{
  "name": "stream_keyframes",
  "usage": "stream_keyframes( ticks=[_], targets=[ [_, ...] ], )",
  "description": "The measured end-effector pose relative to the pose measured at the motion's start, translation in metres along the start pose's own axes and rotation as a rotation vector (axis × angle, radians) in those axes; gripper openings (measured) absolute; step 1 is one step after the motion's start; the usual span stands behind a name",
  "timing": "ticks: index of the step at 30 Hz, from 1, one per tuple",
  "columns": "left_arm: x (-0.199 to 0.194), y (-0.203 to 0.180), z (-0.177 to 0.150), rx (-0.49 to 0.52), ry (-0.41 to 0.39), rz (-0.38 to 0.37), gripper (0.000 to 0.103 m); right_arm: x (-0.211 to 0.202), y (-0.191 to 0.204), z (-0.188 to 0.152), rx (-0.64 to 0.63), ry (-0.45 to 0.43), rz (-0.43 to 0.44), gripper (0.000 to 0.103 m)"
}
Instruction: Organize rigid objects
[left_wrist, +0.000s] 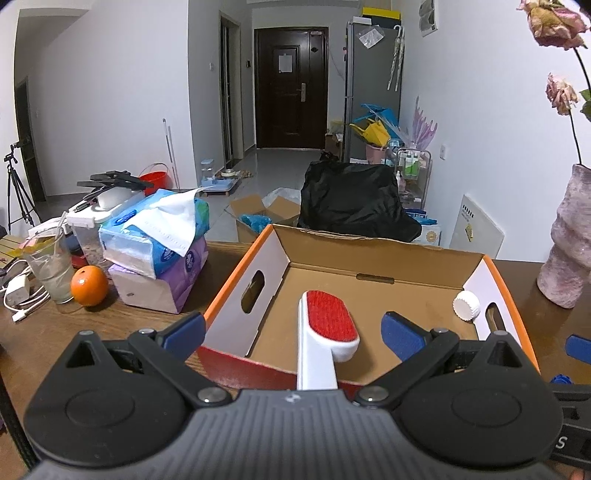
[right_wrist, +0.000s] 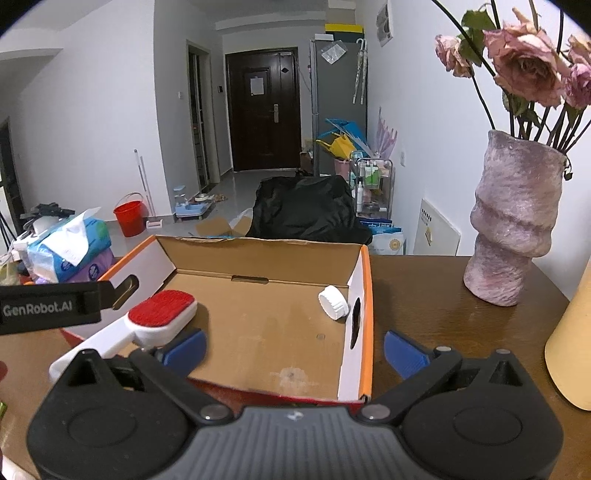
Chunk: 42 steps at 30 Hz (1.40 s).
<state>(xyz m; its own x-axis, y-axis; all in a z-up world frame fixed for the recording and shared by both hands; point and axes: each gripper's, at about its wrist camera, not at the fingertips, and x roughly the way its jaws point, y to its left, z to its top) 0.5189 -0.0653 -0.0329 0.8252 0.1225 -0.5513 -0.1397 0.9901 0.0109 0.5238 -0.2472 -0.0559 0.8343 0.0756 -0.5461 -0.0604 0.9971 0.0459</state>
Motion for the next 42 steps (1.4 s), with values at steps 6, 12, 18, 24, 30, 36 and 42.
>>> stream_keyframes(
  ticks=[6, 12, 18, 24, 30, 36, 42],
  targets=[
    [-0.017, 0.008, -0.006, -0.002, -0.013, -0.002, 0.103, -0.016, 0.003, -0.007, -0.013, -0.008, -0.002, 0.103],
    [-0.035, 0.014, -0.016, 0.007, -0.021, -0.004, 0.103, -0.036, 0.008, -0.016, -0.026, -0.020, 0.000, 0.103],
    [-0.055, 0.021, -0.027, 0.008, -0.030, -0.007, 0.103, -0.055, 0.014, -0.027, -0.040, -0.026, -0.002, 0.103],
    [-0.075, 0.029, -0.037, 0.017, -0.042, -0.013, 0.103, -0.075, 0.017, -0.036, -0.050, -0.039, 0.004, 0.103],
    [-0.096, 0.040, -0.047, 0.017, -0.051, -0.014, 0.103, -0.095, 0.021, -0.046, -0.059, -0.046, 0.005, 0.103],
    [-0.114, 0.050, -0.055, 0.017, -0.061, -0.014, 0.103, -0.111, 0.026, -0.056, -0.057, -0.051, 0.009, 0.103],
    [-0.130, 0.062, -0.065, 0.021, -0.071, -0.019, 0.103, -0.125, 0.031, -0.069, -0.043, -0.048, 0.004, 0.103]
  ],
)
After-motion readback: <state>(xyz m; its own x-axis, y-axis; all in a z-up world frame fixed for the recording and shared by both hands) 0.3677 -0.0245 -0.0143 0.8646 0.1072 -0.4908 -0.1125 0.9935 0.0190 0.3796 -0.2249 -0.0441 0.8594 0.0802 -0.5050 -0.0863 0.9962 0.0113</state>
